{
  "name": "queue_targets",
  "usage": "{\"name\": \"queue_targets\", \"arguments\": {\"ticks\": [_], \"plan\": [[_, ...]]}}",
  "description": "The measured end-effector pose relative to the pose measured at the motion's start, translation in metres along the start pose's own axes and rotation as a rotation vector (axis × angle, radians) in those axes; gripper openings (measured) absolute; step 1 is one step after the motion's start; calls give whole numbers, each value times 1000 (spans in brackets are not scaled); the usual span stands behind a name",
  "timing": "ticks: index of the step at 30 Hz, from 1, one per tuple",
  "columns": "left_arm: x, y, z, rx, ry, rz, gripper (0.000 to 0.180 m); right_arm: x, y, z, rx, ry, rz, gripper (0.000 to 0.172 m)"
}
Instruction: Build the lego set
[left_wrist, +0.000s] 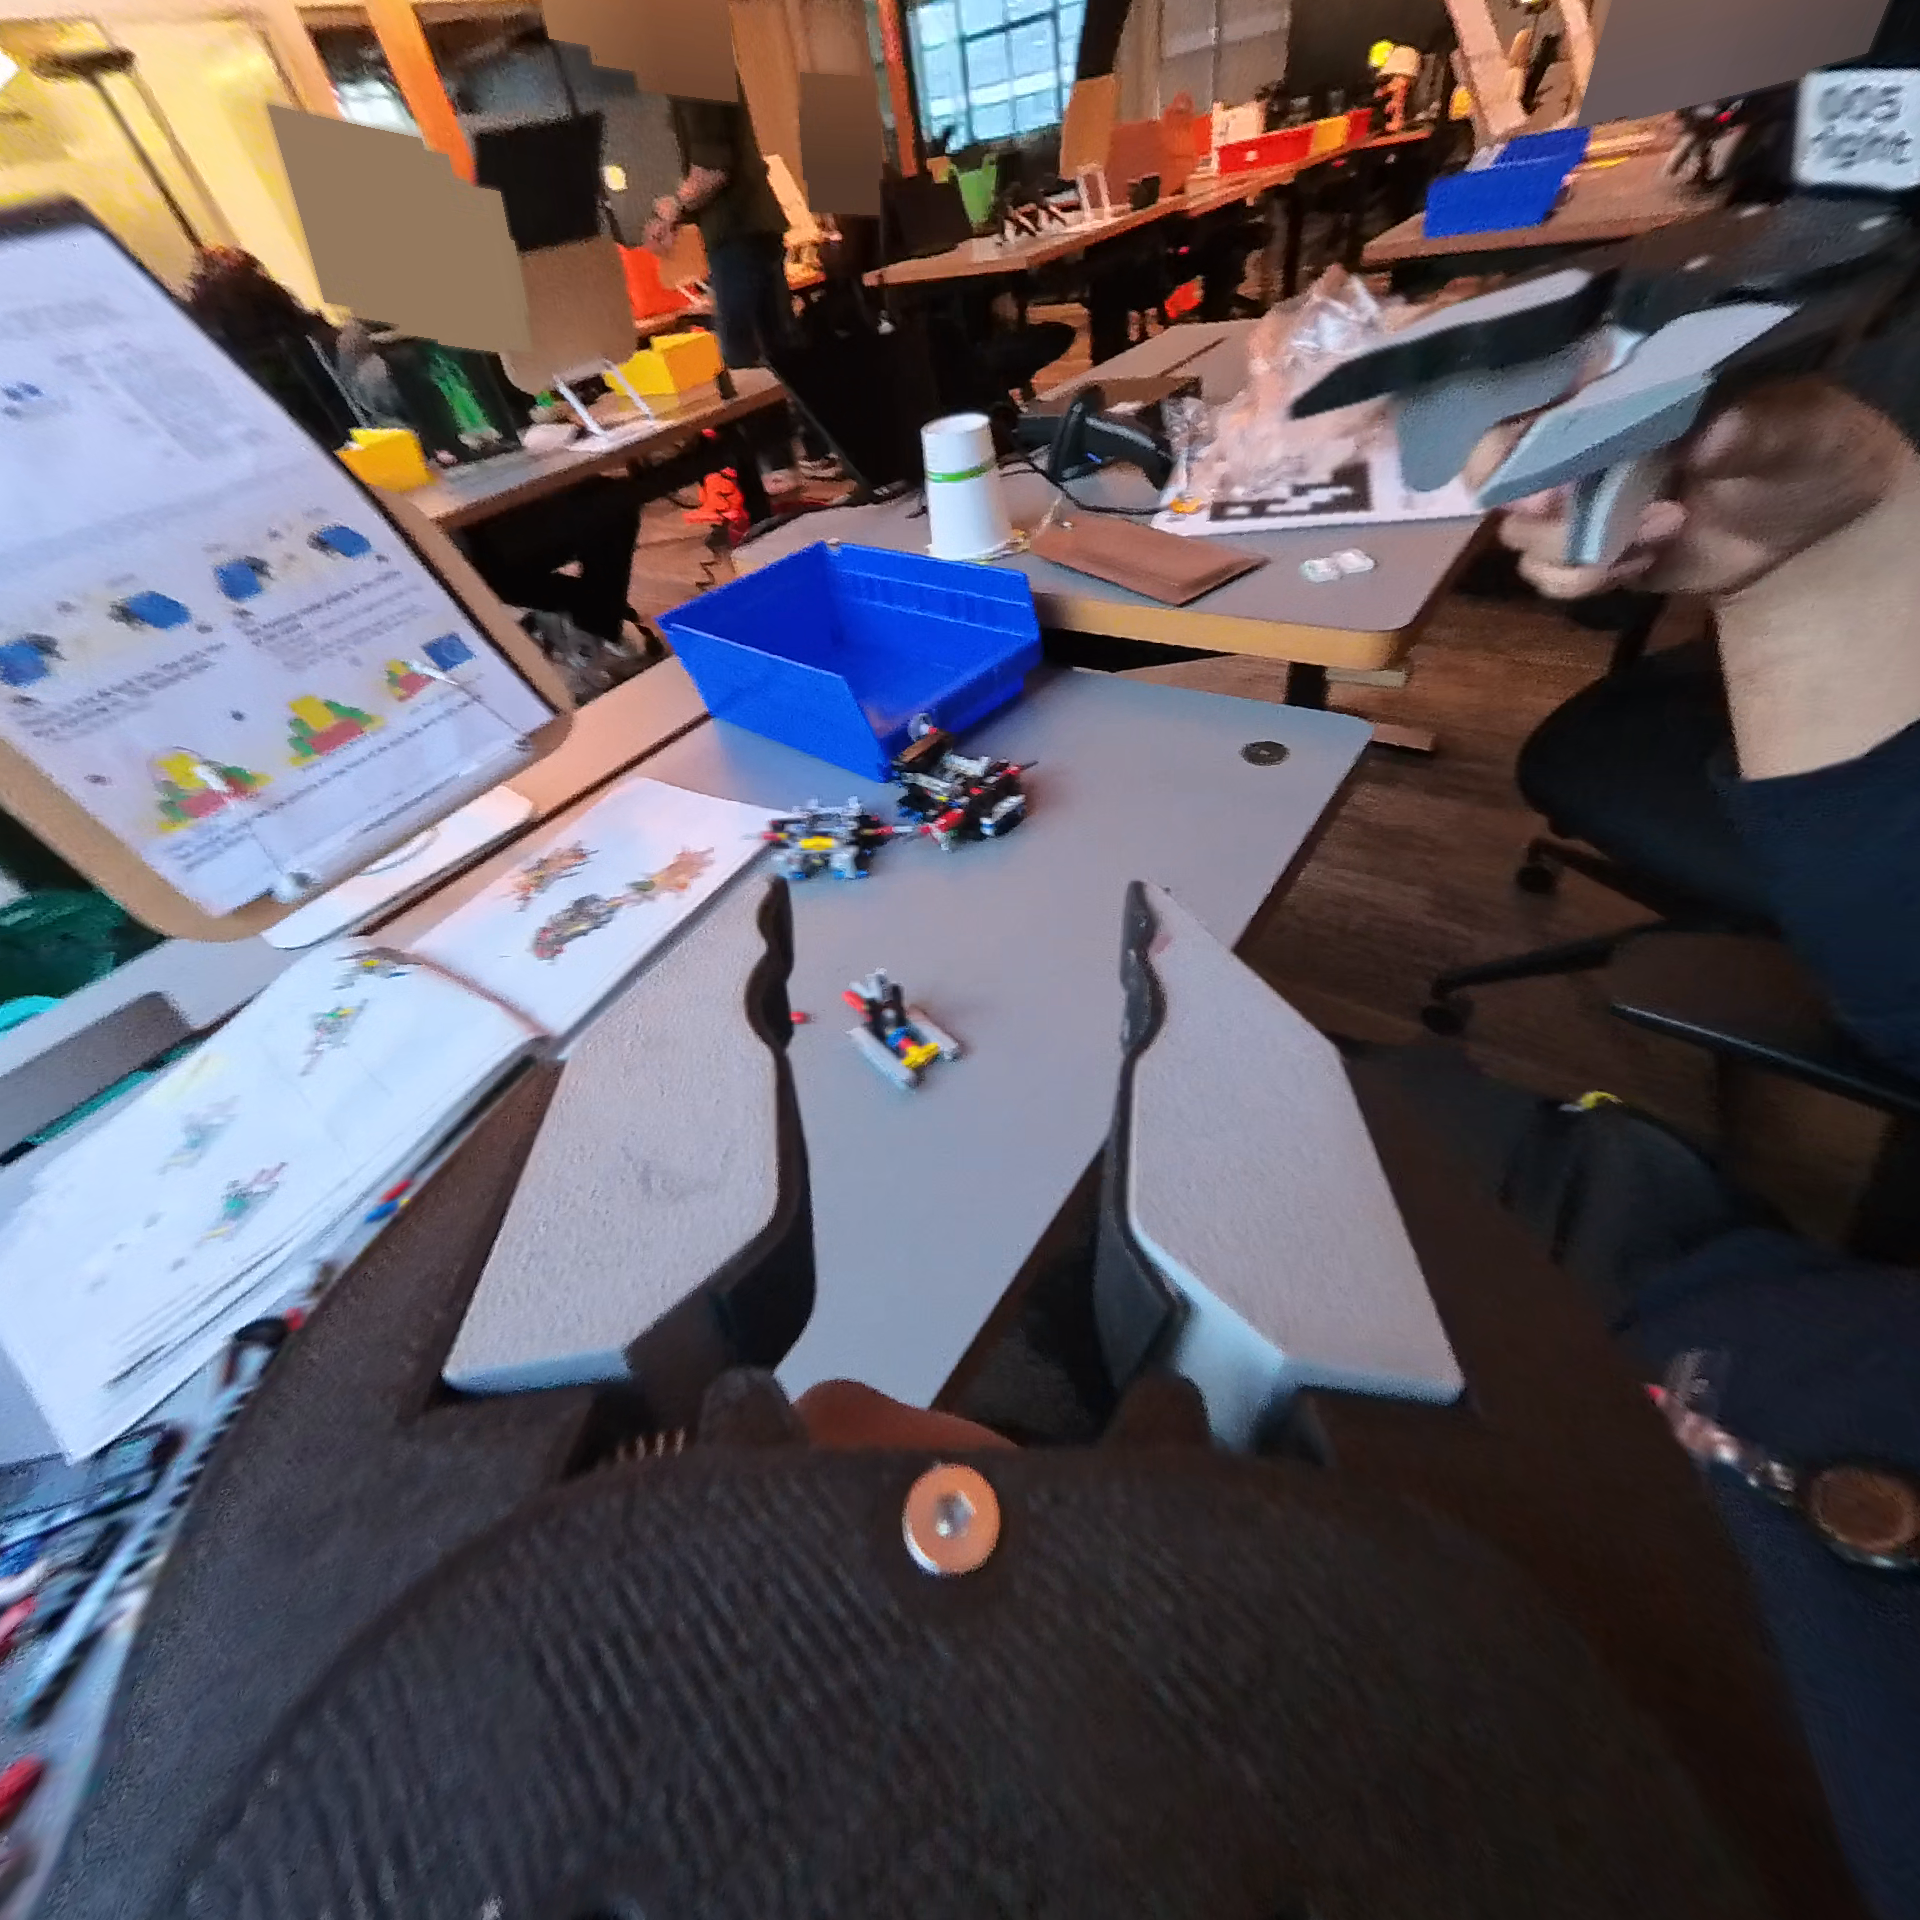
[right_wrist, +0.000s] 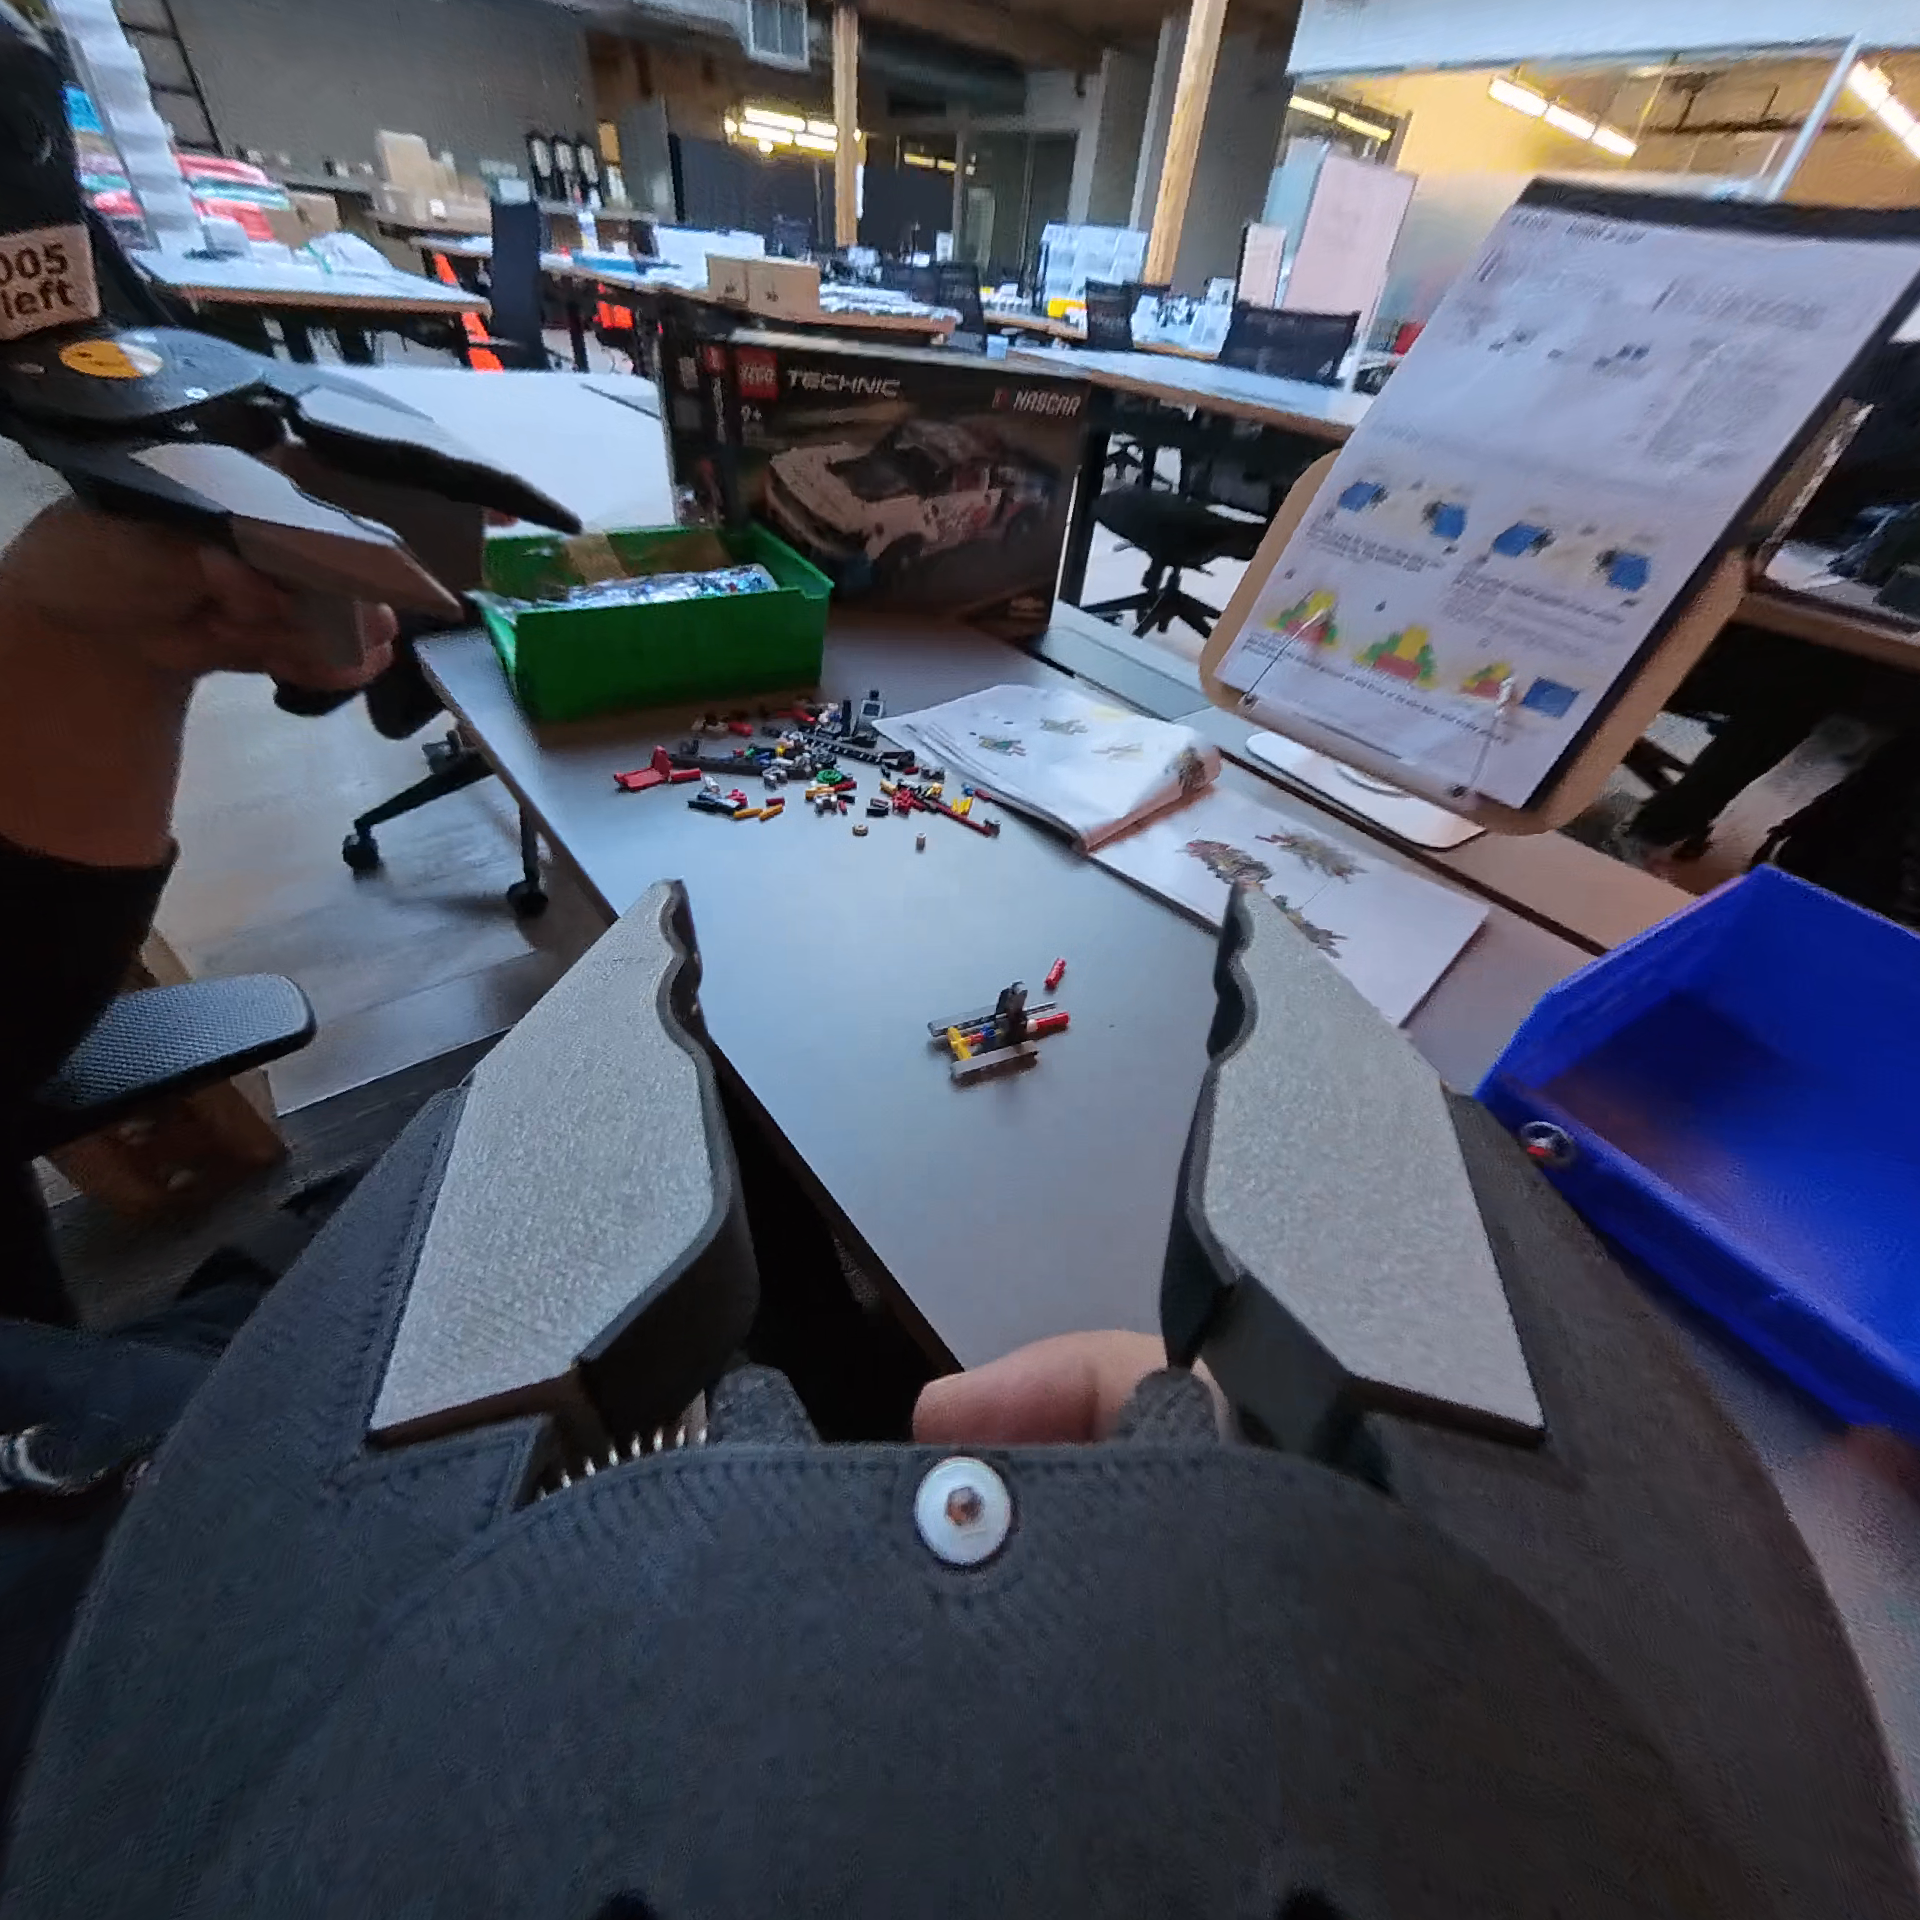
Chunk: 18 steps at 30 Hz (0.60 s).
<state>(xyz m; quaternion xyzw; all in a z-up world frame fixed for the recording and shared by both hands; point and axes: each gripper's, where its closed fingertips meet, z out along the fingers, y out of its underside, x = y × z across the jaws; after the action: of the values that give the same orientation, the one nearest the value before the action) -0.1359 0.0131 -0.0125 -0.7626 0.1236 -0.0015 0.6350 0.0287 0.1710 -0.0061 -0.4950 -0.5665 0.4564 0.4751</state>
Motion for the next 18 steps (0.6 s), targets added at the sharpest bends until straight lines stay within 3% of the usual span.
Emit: {"name": "queue_targets", "arguments": {"ticks": [5, 12, 15, 18], "plan": [[-19, -9, -23, 59, -73, 0, 59, 15, -5, -25, 37, 35, 0, 95], [-25, 3, -6, 30, -56, -54, 53, 19, 5, -7, 0, 35, 24, 93], [-32, 23, 17, -36, -87, -59, 50, 21, 16, 13, -40, 55, 28, 88], [-52, 66, 54, -140, -161, -106, 52, 30, 45, 45, -134, 106, 47, 86]]}}
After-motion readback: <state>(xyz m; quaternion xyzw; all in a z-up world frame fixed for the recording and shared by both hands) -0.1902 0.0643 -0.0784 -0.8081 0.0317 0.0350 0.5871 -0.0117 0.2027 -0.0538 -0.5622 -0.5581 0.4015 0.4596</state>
